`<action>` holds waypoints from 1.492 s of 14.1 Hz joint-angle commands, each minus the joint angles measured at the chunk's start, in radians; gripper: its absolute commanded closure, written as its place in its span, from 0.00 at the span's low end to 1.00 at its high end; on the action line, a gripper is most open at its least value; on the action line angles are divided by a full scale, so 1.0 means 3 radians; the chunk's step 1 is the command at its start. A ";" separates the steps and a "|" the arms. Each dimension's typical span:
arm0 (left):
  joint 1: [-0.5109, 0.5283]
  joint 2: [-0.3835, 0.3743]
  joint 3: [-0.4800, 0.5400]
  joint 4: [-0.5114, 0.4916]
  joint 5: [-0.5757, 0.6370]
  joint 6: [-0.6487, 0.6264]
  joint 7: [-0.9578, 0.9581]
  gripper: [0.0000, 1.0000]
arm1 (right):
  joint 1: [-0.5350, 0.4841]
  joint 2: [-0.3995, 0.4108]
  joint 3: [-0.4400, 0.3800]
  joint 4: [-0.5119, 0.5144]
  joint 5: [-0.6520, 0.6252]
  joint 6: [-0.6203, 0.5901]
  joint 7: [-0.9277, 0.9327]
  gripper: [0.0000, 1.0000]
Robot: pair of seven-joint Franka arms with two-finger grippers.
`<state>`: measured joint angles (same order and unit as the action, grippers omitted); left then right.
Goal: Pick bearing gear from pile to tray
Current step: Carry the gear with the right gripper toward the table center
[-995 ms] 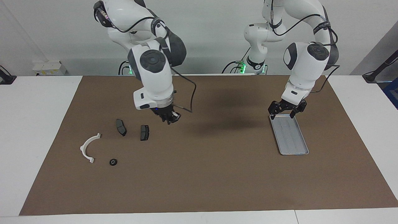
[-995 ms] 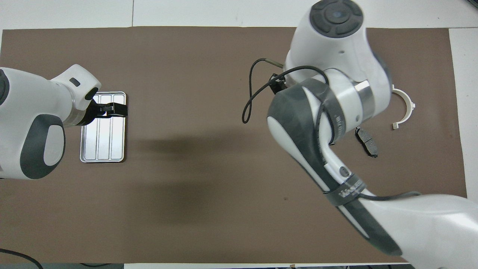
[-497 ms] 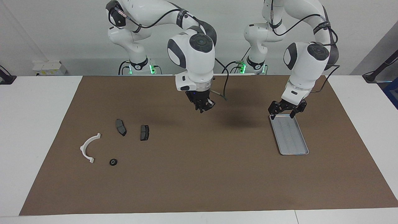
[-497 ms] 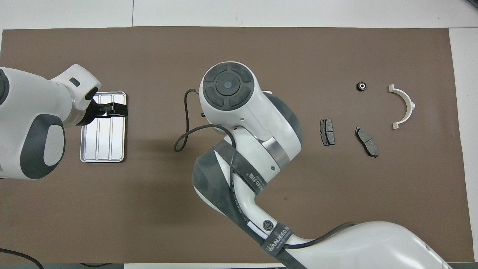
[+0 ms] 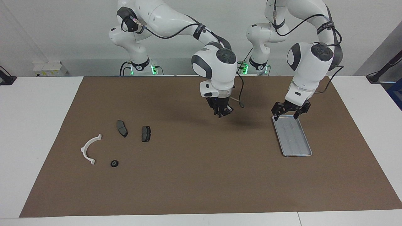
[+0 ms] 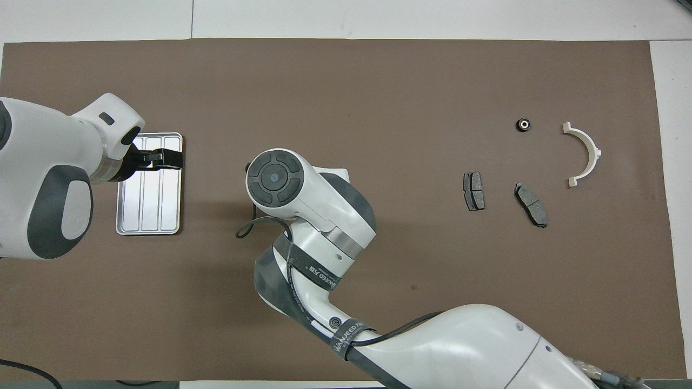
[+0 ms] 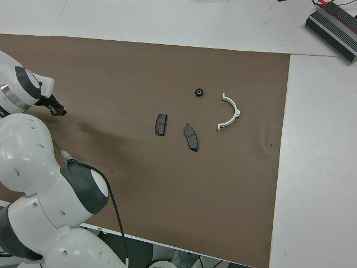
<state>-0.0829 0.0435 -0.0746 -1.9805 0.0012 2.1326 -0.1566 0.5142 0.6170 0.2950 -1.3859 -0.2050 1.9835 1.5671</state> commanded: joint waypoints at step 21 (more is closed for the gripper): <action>0.0036 0.0003 -0.0012 -0.0040 0.0037 0.0172 -0.0035 0.01 | -0.0083 0.0152 -0.0007 -0.0182 -0.0171 0.0277 0.0094 0.00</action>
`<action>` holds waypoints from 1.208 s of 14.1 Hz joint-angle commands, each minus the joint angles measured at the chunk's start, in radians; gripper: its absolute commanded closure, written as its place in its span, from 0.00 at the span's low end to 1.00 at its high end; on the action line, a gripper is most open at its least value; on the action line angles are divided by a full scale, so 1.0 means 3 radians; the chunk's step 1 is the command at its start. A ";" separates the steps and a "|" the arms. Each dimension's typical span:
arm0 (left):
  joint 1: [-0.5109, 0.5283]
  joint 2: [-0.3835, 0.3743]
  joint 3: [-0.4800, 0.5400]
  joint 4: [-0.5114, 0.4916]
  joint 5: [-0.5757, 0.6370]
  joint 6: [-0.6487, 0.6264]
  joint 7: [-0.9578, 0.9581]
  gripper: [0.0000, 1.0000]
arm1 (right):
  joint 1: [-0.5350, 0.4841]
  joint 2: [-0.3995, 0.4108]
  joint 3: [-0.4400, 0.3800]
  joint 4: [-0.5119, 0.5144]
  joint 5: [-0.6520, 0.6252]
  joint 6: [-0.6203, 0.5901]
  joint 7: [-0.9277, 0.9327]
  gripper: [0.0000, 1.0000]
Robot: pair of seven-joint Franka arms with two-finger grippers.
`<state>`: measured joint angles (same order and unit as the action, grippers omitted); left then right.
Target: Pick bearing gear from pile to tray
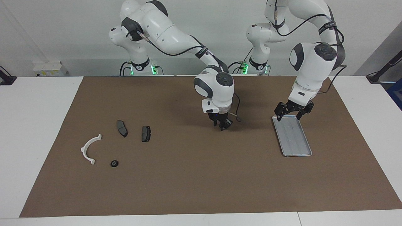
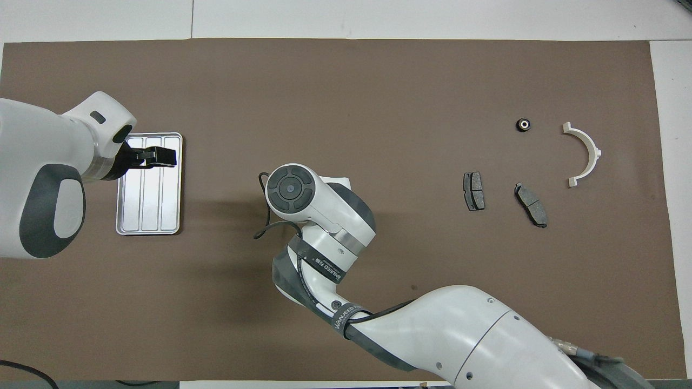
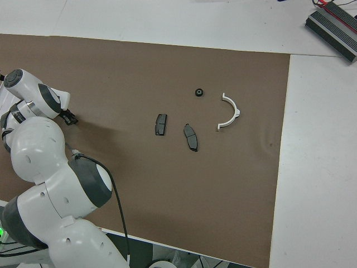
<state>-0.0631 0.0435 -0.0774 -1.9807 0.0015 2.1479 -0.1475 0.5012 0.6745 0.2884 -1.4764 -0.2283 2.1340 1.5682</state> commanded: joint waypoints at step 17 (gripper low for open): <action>-0.1426 0.1189 -0.0023 0.0477 0.0430 0.0444 -0.2203 0.04 | -0.1874 -0.0556 0.0041 0.0335 -0.0042 -0.0932 -0.3450 0.00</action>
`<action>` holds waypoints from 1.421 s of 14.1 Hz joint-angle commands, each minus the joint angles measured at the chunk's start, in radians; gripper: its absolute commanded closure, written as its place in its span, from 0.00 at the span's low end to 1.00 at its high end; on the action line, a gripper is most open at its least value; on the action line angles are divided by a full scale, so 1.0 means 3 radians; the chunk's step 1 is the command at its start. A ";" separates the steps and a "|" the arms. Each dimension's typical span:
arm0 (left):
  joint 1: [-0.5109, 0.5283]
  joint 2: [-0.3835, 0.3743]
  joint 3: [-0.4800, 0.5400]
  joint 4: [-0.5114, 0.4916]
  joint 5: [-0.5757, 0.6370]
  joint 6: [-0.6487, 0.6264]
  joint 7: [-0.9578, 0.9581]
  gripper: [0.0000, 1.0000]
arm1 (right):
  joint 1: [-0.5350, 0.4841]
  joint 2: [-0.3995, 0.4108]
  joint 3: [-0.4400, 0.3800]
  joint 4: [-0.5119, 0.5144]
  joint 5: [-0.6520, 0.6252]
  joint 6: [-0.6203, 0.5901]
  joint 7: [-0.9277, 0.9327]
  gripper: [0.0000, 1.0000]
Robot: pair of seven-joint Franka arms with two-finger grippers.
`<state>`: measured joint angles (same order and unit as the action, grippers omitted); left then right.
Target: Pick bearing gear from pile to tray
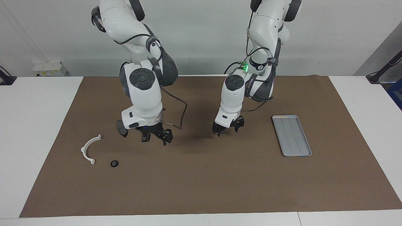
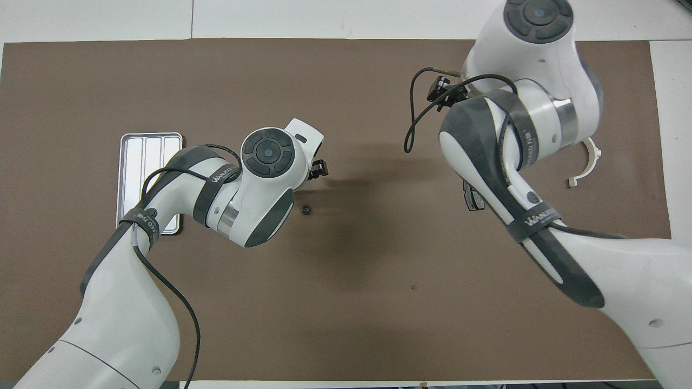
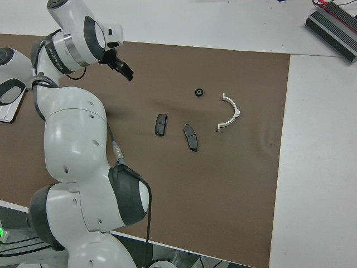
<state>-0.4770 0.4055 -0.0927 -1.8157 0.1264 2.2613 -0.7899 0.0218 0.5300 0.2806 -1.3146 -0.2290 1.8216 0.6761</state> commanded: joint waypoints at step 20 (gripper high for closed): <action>-0.0113 -0.0354 -0.0085 -0.0646 -0.0493 0.0025 0.0260 0.09 | -0.1029 0.0115 0.0031 -0.1242 -0.0126 0.1634 -0.0720 0.00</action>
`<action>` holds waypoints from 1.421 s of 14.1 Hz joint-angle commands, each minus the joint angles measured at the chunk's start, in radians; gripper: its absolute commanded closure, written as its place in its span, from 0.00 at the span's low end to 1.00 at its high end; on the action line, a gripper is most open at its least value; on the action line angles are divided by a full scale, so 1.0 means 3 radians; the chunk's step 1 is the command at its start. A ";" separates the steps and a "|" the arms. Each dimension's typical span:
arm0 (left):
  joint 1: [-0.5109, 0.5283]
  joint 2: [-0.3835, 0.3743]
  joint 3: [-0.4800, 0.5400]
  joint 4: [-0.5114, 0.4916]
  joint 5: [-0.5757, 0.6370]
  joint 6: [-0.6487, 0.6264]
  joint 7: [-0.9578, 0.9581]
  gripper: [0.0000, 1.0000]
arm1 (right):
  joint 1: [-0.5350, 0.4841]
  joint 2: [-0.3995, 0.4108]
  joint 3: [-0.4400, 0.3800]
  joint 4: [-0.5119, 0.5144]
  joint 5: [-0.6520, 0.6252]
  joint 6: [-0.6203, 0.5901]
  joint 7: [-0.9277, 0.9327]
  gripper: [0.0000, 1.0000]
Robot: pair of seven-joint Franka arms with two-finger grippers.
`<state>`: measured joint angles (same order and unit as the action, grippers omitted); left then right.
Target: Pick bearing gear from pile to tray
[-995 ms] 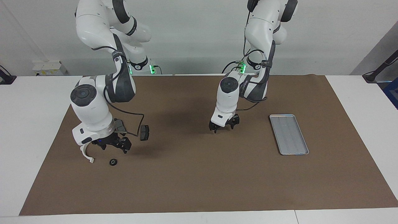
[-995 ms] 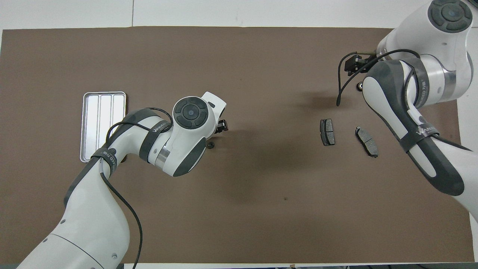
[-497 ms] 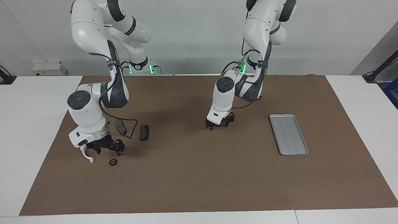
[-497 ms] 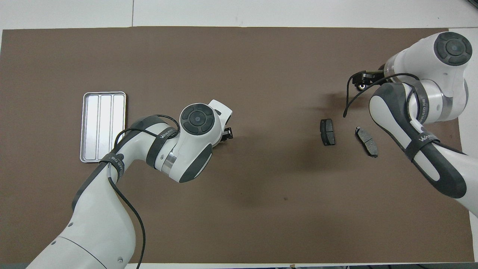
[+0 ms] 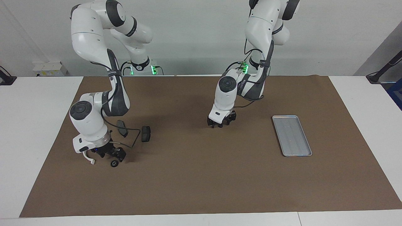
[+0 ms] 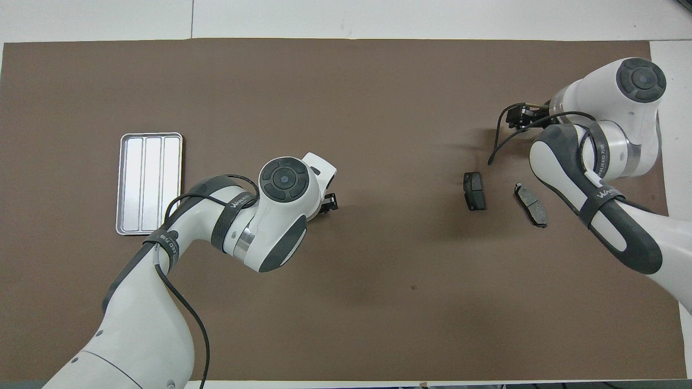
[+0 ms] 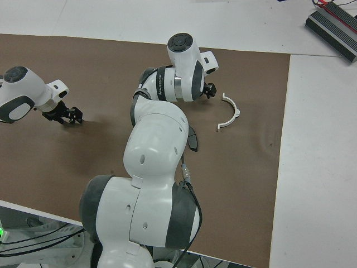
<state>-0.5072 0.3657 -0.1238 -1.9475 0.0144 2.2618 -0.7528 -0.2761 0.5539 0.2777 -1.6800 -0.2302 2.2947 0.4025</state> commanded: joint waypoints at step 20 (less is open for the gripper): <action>0.0039 -0.0237 0.0055 -0.0391 -0.0160 0.0483 0.0393 0.47 | -0.0051 0.0245 0.0030 0.0103 -0.0214 0.0164 0.0202 0.38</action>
<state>-0.5010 0.3243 -0.1088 -2.0243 -0.0106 2.3771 -0.6640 -0.2781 0.5852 0.2782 -1.6685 -0.2606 2.2985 0.4342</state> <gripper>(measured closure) 0.300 0.396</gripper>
